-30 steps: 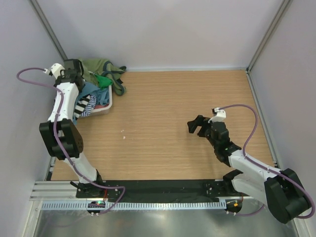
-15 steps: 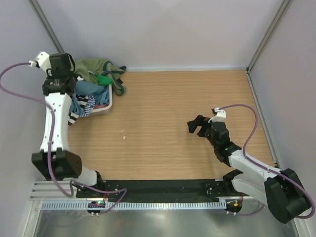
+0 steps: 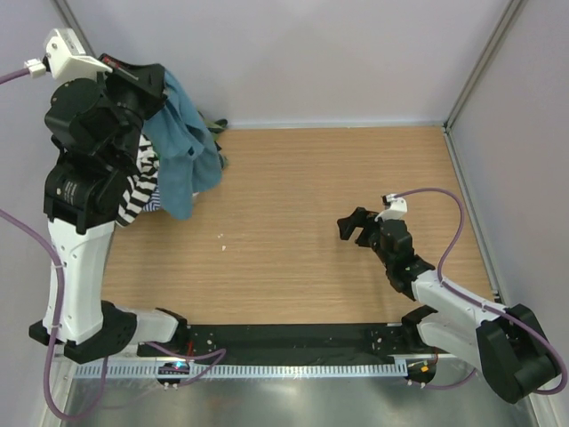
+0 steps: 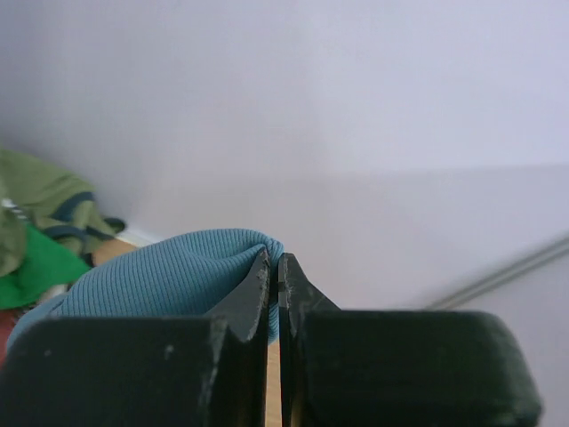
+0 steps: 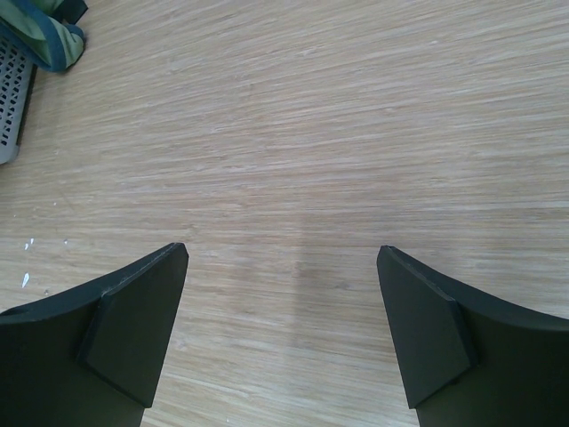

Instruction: Fold and stack the tank tops

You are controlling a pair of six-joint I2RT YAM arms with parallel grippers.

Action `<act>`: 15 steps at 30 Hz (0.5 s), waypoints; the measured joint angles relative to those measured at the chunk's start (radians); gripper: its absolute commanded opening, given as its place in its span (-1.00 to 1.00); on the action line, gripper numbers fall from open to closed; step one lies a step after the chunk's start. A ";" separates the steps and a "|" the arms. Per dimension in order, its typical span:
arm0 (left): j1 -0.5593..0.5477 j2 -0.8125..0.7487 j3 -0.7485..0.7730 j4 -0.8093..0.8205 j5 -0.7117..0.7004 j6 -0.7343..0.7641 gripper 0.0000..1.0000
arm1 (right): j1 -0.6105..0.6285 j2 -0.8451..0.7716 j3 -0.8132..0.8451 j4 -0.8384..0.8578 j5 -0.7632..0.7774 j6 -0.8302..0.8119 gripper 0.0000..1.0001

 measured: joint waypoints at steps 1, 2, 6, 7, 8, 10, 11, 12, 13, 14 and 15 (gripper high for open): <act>-0.018 0.013 0.038 -0.003 0.018 -0.006 -1.00 | 0.000 -0.002 0.000 0.000 0.000 0.000 0.89; -0.027 0.022 0.067 -0.003 0.039 -0.014 -1.00 | 0.000 -0.003 0.000 0.000 0.000 0.000 0.89; -0.049 0.019 0.102 0.005 0.135 -0.085 -1.00 | 0.000 -0.010 0.000 0.000 0.000 0.000 0.88; -0.056 0.015 0.090 0.011 0.154 -0.101 -1.00 | 0.000 -0.011 0.000 0.000 0.001 0.000 0.88; -0.067 0.011 0.056 0.030 0.175 -0.122 -1.00 | 0.000 -0.012 0.000 0.000 0.001 0.000 0.88; -0.098 0.006 -0.022 0.051 0.208 -0.158 -1.00 | 0.000 -0.018 0.000 -0.001 0.002 0.000 0.88; -0.113 0.003 -0.080 0.075 0.226 -0.174 -1.00 | 0.000 -0.023 0.000 -0.002 0.005 0.000 0.88; -0.125 0.007 -0.141 0.094 0.244 -0.196 -1.00 | 0.000 -0.030 0.000 -0.002 0.006 0.000 0.87; -0.134 0.018 -0.211 0.122 0.261 -0.216 -0.86 | 0.000 -0.037 0.000 -0.002 0.009 0.000 0.87; -0.138 0.027 -0.285 0.154 0.271 -0.226 -0.50 | 0.000 -0.046 0.000 -0.002 0.011 0.000 0.88; -0.142 0.043 -0.359 0.175 0.277 -0.235 0.06 | 0.000 -0.052 0.000 -0.002 0.013 0.000 0.87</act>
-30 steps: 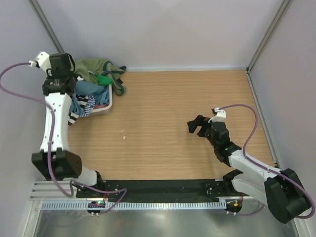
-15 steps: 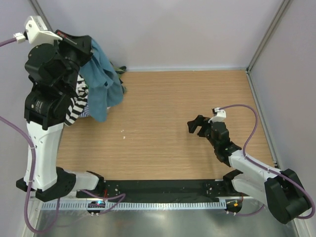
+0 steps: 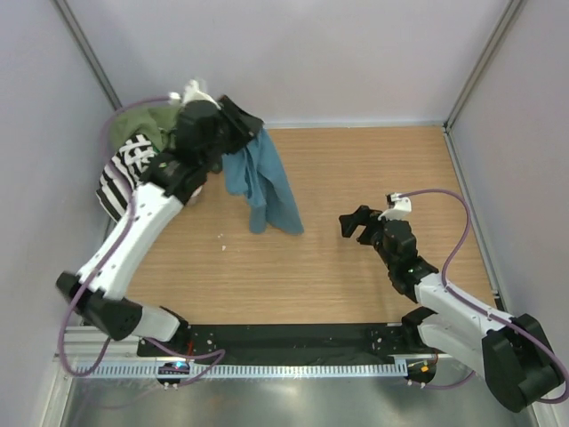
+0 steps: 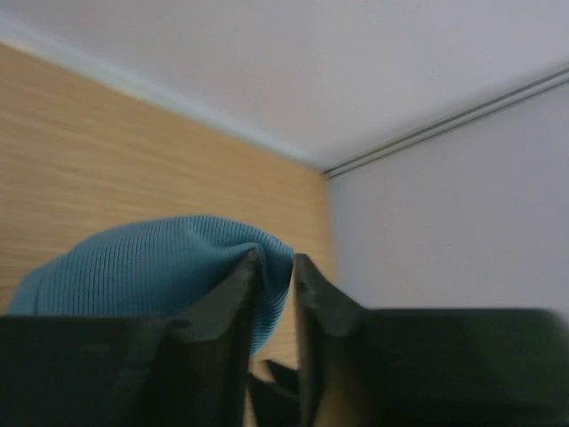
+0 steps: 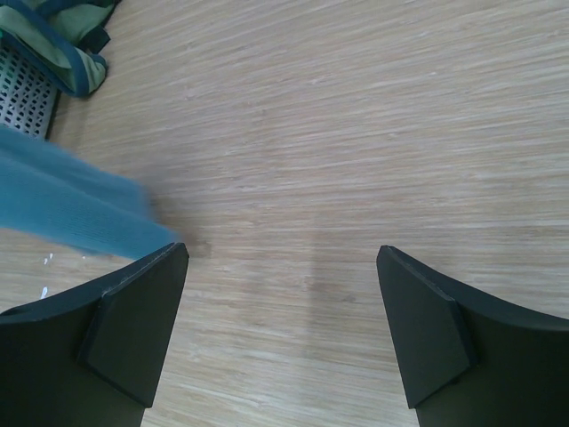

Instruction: Fold and stack the tank tops

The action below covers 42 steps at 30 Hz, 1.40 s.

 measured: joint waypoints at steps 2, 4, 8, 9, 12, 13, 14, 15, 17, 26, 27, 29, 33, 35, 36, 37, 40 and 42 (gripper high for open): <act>0.000 0.076 -0.116 0.023 -0.002 -0.013 0.99 | 0.000 -0.011 0.000 0.000 0.004 0.000 0.88; 0.006 0.174 -0.182 -0.018 -0.014 -0.026 0.99 | 0.000 -0.014 0.000 0.000 0.005 0.000 0.87; 0.026 0.260 -0.215 -0.127 -0.054 0.009 0.99 | 0.000 0.003 0.000 0.003 0.003 -0.002 0.81; 0.029 0.239 -0.222 -0.135 -0.067 0.024 0.99 | 0.000 0.017 0.000 0.002 0.003 -0.005 0.76; 0.035 0.142 -0.256 -0.125 -0.082 0.056 0.99 | 0.000 0.082 0.010 -0.012 -0.002 -0.007 0.68; 0.035 0.103 -0.274 -0.121 -0.083 0.064 0.99 | 0.000 0.111 0.019 -0.021 -0.006 -0.008 0.61; 0.035 0.042 -0.310 -0.100 -0.082 0.075 0.99 | 0.000 0.137 0.030 -0.029 -0.011 -0.009 0.57; 0.035 -0.011 -0.350 -0.082 -0.077 0.079 0.99 | 0.000 0.160 0.040 -0.036 -0.016 -0.010 0.55; 0.035 -0.092 -0.435 -0.041 -0.057 0.080 0.99 | 0.000 0.185 0.055 -0.045 -0.025 -0.011 0.52; 0.021 -0.066 -0.869 0.194 0.082 0.051 0.99 | 0.000 0.213 0.069 -0.048 -0.054 -0.014 0.35; 0.013 -0.047 -0.890 0.210 0.082 0.050 0.99 | 0.000 0.218 0.069 -0.048 -0.058 -0.015 0.35; -0.013 -0.025 -0.917 0.244 0.082 0.051 0.99 | 0.000 0.229 0.074 -0.051 -0.064 -0.017 0.33; -0.071 -0.011 -0.925 0.315 0.063 0.079 0.99 | 0.000 0.253 0.090 -0.052 -0.073 -0.021 0.31; -0.084 -0.011 -0.925 0.348 0.054 0.103 0.98 | 0.000 0.265 0.100 -0.053 -0.076 -0.023 0.31; -0.084 -0.011 -0.925 0.363 0.050 0.112 0.99 | 0.000 0.270 0.103 -0.053 -0.077 -0.024 0.28; -0.084 -0.011 -0.931 0.386 0.047 0.128 0.99 | 0.000 0.278 0.109 -0.054 -0.078 -0.026 0.26; -0.084 -0.014 -0.985 0.499 0.048 0.165 1.00 | 0.000 0.297 0.122 -0.059 -0.080 -0.029 0.25; -0.085 -0.018 -1.046 0.571 0.050 0.196 0.99 | 0.000 0.309 0.128 -0.063 -0.080 -0.031 0.25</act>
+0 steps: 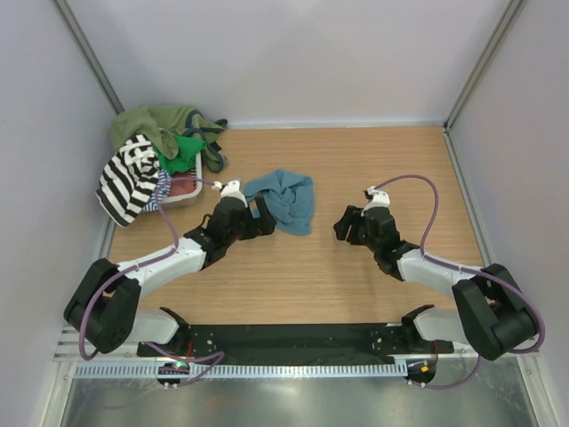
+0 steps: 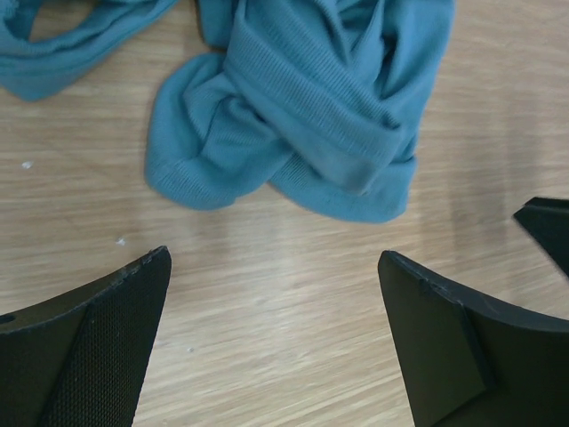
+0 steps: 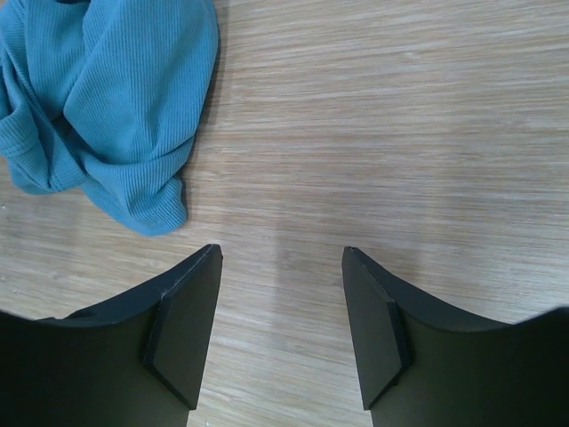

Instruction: Fold and stack the tank tops

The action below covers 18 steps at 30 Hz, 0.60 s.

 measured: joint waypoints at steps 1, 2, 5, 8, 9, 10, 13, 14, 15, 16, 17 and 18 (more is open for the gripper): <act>0.000 -0.003 -0.029 0.025 0.000 0.014 0.99 | 0.000 0.005 0.002 -0.001 0.000 0.000 0.24; 0.000 -0.005 -0.055 0.043 0.000 0.028 0.99 | 0.000 0.011 0.005 -0.004 0.000 0.000 0.25; 0.000 -0.024 -0.102 0.074 0.001 0.069 0.99 | 0.000 0.024 0.008 -0.008 0.001 -0.001 0.23; 0.000 -0.067 -0.110 0.099 -0.001 0.113 0.99 | 0.000 0.047 0.019 -0.019 0.002 -0.004 0.15; 0.000 -0.086 -0.110 0.111 -0.003 0.121 0.99 | 0.000 0.056 0.026 -0.020 0.002 -0.005 0.14; 0.000 -0.103 -0.110 0.121 -0.006 0.129 0.99 | 0.000 0.066 0.034 -0.024 0.002 -0.005 0.14; 0.000 -0.134 -0.110 0.146 -0.018 0.146 0.99 | 0.000 0.094 0.057 -0.032 0.001 -0.007 0.13; 0.000 -0.137 -0.110 0.151 -0.023 0.147 0.99 | 0.000 0.105 0.065 -0.035 -0.002 -0.008 0.12; 0.000 -0.138 -0.110 0.155 -0.027 0.149 0.99 | 0.000 0.116 0.072 -0.034 -0.008 -0.008 0.12; 0.000 -0.138 -0.110 0.156 -0.031 0.151 0.99 | 0.000 0.126 0.078 -0.033 -0.017 -0.008 0.12; 0.000 -0.138 -0.110 0.155 -0.033 0.152 0.99 | 0.003 0.137 0.083 -0.032 -0.029 -0.010 0.13; 0.000 -0.138 -0.110 0.156 -0.040 0.154 0.99 | 0.006 0.149 0.087 -0.028 -0.042 -0.011 0.13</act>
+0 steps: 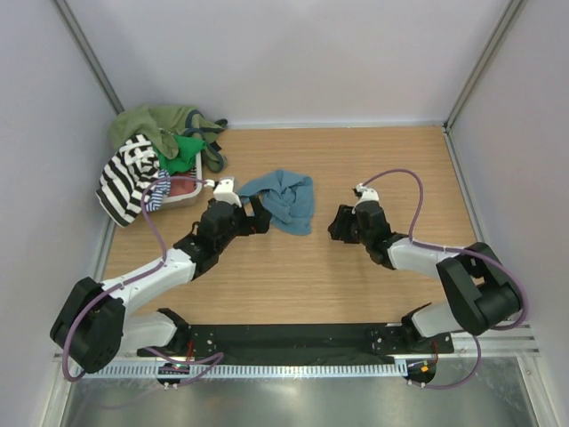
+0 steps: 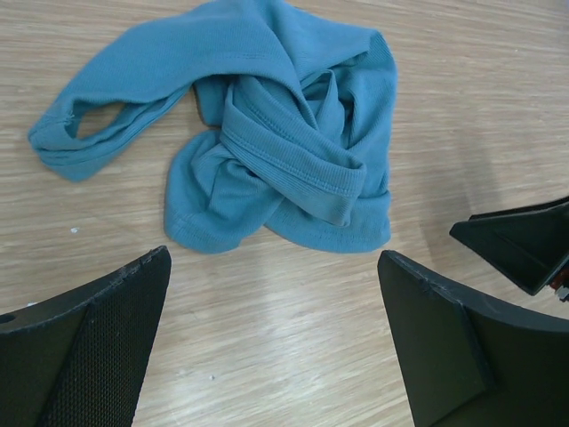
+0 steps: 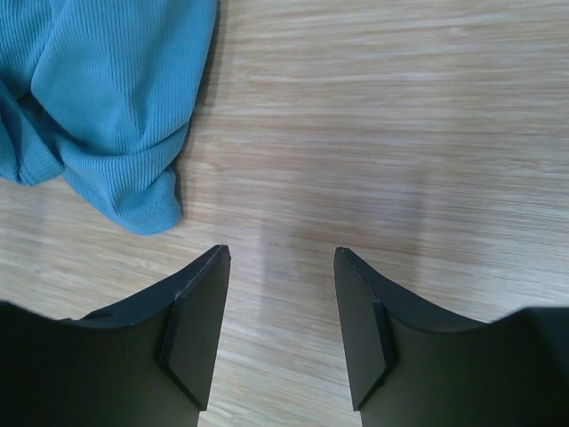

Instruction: Fold and stack the tank tops

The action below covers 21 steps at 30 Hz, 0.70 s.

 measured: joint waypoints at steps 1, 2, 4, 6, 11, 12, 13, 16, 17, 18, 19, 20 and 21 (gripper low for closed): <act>0.000 0.000 0.000 0.000 -0.005 0.001 0.99 | 0.008 0.012 0.004 0.001 -0.013 -0.002 0.13; 0.000 0.000 0.000 -0.001 -0.010 0.005 0.99 | 0.018 0.026 0.010 0.002 -0.023 -0.006 0.13; 0.000 0.000 0.000 -0.003 -0.023 0.008 0.99 | 0.043 0.055 0.027 0.003 -0.047 -0.016 0.13; 0.000 0.000 0.000 -0.006 -0.037 0.010 0.99 | 0.069 0.085 0.048 0.007 -0.068 -0.024 0.13; 0.000 -0.019 -0.002 -0.016 -0.060 0.010 0.99 | 0.105 0.165 0.108 0.028 -0.123 -0.043 0.15; 0.000 -0.022 -0.002 -0.015 -0.063 0.010 0.99 | 0.111 0.183 0.122 0.031 -0.129 -0.045 0.15; 0.000 -0.025 -0.002 -0.016 -0.067 0.010 0.99 | 0.116 0.202 0.137 0.032 -0.134 -0.048 0.15; 0.000 -0.029 -0.002 -0.017 -0.071 0.010 0.99 | 0.130 0.257 0.198 0.024 -0.129 -0.054 0.12; 0.000 -0.030 -0.002 -0.017 -0.071 0.009 1.00 | 0.134 0.276 0.220 0.019 -0.126 -0.056 0.04; 0.000 -0.030 -0.002 -0.017 -0.071 0.009 0.99 | 0.138 0.292 0.239 0.016 -0.123 -0.060 -0.03; 0.000 -0.030 -0.002 -0.017 -0.070 0.009 0.99 | 0.141 0.308 0.255 0.013 -0.121 -0.064 -0.26; 0.000 -0.030 -0.002 -0.017 -0.070 0.009 0.99 | 0.145 0.320 0.269 0.009 -0.120 -0.069 -0.43; 0.000 -0.030 -0.002 -0.017 -0.070 0.009 0.99 | 0.147 0.328 0.278 0.002 -0.118 -0.072 -0.61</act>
